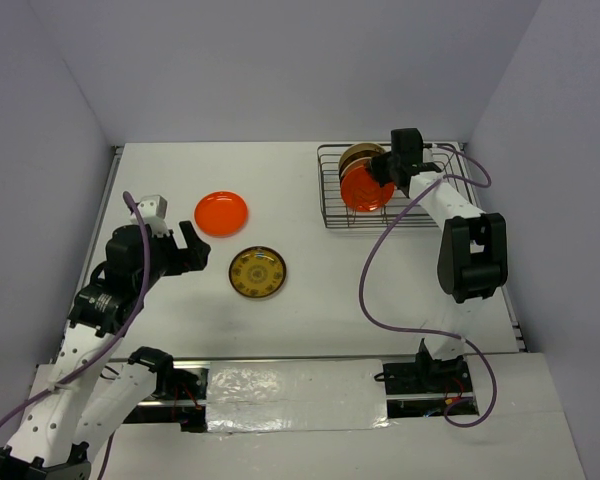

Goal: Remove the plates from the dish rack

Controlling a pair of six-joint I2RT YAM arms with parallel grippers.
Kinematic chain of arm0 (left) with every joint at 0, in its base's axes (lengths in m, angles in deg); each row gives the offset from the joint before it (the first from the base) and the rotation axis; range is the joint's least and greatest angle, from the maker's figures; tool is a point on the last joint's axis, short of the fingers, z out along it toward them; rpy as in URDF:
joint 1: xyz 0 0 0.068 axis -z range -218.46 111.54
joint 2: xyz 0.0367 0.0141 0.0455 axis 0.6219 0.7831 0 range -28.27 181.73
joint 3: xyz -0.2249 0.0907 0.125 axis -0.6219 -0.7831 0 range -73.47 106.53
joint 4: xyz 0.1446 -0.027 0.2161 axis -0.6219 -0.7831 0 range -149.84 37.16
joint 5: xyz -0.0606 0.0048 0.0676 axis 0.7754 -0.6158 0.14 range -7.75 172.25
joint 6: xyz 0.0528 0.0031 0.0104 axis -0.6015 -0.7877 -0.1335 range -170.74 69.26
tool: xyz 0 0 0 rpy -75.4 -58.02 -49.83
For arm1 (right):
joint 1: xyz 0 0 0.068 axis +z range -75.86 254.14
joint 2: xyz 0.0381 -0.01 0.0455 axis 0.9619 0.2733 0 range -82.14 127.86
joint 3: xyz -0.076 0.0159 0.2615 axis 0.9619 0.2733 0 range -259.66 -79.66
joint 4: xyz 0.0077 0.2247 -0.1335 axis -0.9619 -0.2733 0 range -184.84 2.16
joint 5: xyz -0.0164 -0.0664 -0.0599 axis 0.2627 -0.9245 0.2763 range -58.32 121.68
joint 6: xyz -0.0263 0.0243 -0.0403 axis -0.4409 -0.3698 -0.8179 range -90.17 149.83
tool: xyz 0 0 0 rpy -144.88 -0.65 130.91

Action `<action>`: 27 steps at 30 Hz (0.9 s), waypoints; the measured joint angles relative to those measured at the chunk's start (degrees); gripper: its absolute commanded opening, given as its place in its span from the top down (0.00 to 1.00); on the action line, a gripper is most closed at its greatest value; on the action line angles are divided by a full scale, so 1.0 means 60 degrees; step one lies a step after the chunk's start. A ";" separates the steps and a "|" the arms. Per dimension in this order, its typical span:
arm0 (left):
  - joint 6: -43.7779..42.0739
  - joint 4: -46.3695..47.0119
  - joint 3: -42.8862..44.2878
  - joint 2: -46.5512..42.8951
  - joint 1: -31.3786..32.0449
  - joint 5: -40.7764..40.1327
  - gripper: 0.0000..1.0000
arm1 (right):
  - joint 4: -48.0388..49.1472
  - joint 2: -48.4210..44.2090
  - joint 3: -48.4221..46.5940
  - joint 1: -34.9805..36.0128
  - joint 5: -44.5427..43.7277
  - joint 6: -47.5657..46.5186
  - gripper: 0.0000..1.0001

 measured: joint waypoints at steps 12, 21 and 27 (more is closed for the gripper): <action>-0.0004 0.0000 0.0000 0.0058 0.0000 0.0004 0.01 | -0.0488 0.0175 -0.0226 -0.0251 0.0015 -0.0120 0.57; -0.0004 0.0000 0.0000 0.0040 0.0000 0.0004 0.00 | -0.1151 0.0878 -0.1147 -0.0270 -0.0025 -0.0259 0.72; -0.0004 0.0000 0.0000 0.0033 0.0000 0.0004 0.01 | -0.1169 0.0699 -0.1086 -0.0244 0.0237 -0.0036 0.88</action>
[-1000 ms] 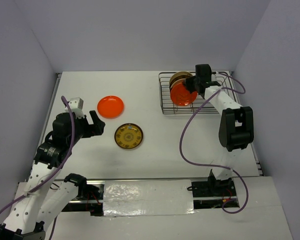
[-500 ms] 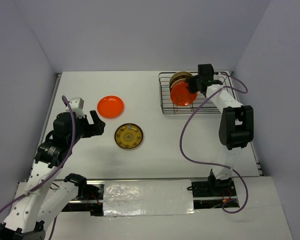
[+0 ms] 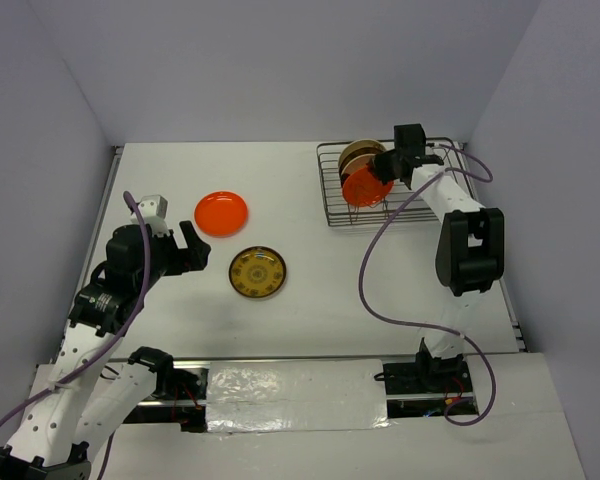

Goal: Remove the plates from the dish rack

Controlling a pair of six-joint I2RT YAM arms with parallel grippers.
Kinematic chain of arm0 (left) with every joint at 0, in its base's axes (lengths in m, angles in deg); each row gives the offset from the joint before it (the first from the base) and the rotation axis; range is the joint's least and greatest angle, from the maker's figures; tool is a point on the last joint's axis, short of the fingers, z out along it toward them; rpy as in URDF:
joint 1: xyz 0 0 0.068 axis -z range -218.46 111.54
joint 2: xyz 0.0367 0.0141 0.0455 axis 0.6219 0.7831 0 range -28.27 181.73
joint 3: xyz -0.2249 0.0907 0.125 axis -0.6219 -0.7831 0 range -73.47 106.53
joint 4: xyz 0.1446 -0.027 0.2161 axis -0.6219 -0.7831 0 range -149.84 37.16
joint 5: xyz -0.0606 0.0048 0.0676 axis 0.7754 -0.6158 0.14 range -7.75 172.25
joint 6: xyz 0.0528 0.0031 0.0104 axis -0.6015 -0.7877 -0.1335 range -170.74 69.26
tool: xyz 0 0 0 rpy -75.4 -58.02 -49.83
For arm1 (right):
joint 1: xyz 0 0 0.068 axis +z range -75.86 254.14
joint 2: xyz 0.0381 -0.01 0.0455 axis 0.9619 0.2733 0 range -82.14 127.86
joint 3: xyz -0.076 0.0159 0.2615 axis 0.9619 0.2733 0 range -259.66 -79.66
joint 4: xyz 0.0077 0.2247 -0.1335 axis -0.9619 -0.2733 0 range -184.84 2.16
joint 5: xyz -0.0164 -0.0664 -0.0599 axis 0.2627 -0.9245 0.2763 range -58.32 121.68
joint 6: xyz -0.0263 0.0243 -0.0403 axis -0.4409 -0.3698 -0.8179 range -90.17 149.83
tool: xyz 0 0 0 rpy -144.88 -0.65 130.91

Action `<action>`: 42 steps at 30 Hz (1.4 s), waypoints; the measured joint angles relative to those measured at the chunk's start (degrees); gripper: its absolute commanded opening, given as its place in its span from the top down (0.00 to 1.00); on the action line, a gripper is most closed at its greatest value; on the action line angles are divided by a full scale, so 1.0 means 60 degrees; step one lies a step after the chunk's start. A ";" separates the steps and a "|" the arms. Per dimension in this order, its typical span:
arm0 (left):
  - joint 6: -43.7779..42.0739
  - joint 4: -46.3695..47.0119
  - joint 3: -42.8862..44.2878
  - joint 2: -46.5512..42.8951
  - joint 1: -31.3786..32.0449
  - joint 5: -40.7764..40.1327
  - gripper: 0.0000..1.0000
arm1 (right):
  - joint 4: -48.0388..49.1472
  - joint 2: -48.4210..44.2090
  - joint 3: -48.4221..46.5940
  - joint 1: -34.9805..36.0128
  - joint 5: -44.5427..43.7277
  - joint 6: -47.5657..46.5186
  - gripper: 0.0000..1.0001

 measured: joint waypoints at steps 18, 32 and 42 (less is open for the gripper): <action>0.0000 0.0000 0.0000 -0.0062 0.0000 -0.0004 0.01 | 0.1188 -0.2306 0.2040 0.0033 0.0696 0.0772 1.00; 0.2772 -0.1865 0.3326 0.0852 0.0000 -0.0525 0.01 | 0.0820 -0.6841 0.2120 0.6648 -0.1042 -0.8794 1.00; 0.4284 -0.1810 0.3741 0.0193 0.0000 0.1115 0.00 | -0.0321 -0.4805 0.4189 1.3784 -0.7286 -1.4947 1.00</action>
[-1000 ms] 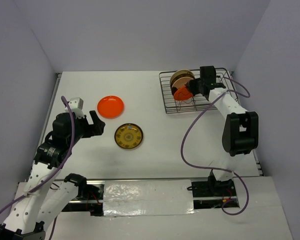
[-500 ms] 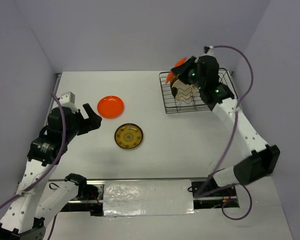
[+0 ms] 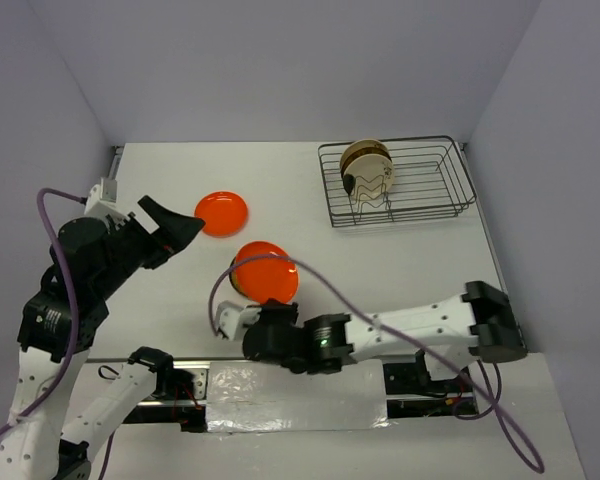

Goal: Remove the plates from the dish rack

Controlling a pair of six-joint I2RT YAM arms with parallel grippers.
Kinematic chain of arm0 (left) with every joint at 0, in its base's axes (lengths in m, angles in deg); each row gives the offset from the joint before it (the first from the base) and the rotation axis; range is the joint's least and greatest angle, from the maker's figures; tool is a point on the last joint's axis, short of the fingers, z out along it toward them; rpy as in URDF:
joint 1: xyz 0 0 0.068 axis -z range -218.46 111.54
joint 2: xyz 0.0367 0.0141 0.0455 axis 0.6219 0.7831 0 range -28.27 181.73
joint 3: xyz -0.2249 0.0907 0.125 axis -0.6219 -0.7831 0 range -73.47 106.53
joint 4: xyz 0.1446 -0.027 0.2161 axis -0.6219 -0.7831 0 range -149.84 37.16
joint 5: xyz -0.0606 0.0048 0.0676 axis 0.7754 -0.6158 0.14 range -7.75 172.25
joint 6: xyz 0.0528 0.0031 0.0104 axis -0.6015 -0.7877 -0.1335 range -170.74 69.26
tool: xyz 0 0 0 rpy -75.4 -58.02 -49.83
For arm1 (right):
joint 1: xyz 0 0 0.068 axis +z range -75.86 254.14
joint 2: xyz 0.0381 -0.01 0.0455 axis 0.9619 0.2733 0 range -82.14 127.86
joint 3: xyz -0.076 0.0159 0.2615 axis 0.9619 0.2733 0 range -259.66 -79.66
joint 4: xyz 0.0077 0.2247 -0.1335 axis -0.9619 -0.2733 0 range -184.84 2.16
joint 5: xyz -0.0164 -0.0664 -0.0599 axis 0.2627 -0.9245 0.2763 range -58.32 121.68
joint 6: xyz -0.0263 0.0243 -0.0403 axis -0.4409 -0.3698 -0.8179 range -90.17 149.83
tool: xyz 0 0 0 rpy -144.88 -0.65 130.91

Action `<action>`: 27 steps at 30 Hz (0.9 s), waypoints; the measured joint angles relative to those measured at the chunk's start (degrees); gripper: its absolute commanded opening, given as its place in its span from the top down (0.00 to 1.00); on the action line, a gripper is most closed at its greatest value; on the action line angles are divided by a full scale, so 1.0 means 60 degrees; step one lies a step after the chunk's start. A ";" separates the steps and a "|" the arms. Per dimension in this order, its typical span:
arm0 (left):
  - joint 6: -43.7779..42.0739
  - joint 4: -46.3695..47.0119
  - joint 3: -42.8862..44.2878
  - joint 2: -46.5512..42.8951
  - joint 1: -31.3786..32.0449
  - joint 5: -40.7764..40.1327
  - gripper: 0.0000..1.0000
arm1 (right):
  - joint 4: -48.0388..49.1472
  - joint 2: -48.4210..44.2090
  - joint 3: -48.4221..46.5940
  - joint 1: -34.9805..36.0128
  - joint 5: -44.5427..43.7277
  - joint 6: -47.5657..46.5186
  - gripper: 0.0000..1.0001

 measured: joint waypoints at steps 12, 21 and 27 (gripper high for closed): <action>-0.0714 -0.0754 -0.1774 0.0962 0.0000 0.0229 0.04 | 0.0922 0.2419 -0.1683 0.0841 -0.1213 -0.2874 1.00; -0.1304 -0.0321 -0.2433 0.0667 0.0000 0.0335 1.00 | 0.1956 0.2433 -0.1774 0.1158 -0.1348 -0.3588 0.79; -0.1031 0.0219 -0.2918 0.0579 0.0007 0.0142 1.00 | 0.3111 0.1712 -0.0441 0.0841 -0.0484 -0.3024 0.00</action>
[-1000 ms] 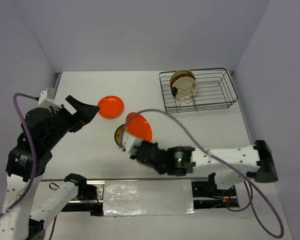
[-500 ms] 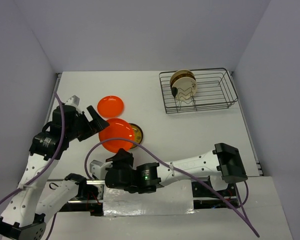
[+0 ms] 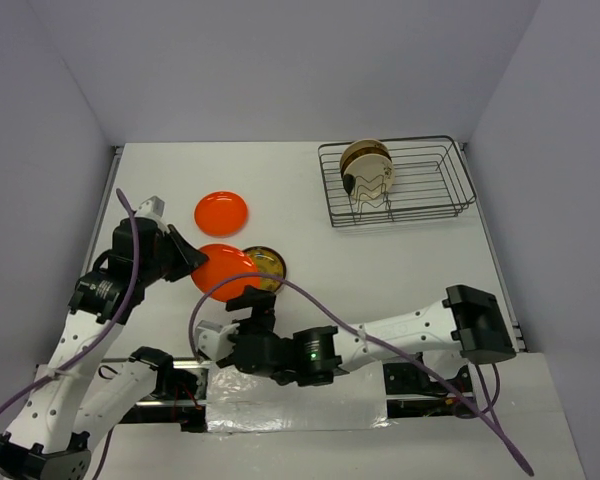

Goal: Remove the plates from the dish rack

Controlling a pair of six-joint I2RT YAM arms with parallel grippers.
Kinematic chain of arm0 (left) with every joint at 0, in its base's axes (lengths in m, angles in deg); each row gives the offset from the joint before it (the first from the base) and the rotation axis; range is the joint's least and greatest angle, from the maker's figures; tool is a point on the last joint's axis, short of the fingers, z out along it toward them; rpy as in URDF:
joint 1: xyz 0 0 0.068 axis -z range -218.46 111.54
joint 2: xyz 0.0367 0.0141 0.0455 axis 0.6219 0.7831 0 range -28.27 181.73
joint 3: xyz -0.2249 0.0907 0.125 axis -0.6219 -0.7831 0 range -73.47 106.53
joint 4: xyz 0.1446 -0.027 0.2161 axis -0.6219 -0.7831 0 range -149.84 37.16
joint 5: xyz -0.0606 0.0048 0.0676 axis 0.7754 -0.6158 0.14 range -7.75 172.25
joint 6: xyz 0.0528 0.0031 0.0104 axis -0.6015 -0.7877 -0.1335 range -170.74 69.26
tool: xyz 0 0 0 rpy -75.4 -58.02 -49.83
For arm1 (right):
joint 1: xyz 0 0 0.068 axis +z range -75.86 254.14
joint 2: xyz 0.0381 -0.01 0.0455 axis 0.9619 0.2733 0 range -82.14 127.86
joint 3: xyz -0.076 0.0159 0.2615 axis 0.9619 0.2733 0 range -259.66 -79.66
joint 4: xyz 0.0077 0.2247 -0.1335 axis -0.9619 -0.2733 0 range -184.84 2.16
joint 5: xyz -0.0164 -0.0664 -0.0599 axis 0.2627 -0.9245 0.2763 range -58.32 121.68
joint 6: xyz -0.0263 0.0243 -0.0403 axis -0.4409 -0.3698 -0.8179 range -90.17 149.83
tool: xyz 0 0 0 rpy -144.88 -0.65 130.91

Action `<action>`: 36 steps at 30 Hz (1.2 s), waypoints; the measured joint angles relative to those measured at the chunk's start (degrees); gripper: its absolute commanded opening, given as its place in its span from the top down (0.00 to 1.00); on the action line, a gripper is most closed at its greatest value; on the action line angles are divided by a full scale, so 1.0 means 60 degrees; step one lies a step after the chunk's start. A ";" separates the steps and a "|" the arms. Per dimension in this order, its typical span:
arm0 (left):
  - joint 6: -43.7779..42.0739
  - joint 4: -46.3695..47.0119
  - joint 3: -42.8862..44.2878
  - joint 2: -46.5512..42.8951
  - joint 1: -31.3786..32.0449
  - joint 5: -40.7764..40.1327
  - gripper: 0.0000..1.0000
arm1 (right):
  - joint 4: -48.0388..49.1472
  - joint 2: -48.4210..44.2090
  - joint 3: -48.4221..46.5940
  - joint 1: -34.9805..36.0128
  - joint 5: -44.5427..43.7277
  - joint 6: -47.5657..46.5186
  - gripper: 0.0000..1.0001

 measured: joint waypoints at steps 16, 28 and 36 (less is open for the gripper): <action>0.0215 0.4597 0.0605 0.4794 -0.1082 -0.2065 0.95 | -0.0175 -0.7005 0.4014 -0.0820 -0.1253 0.6105 0.00; 0.0244 0.7114 0.1249 0.7654 -0.2328 -0.1395 0.79 | -0.3053 -0.9825 0.4856 -0.0827 -0.1920 0.9573 0.00; 0.0288 0.7461 0.1705 0.8779 -0.2470 -0.0790 0.34 | -0.3945 -0.8947 0.4779 -0.0834 -0.2127 1.0371 0.00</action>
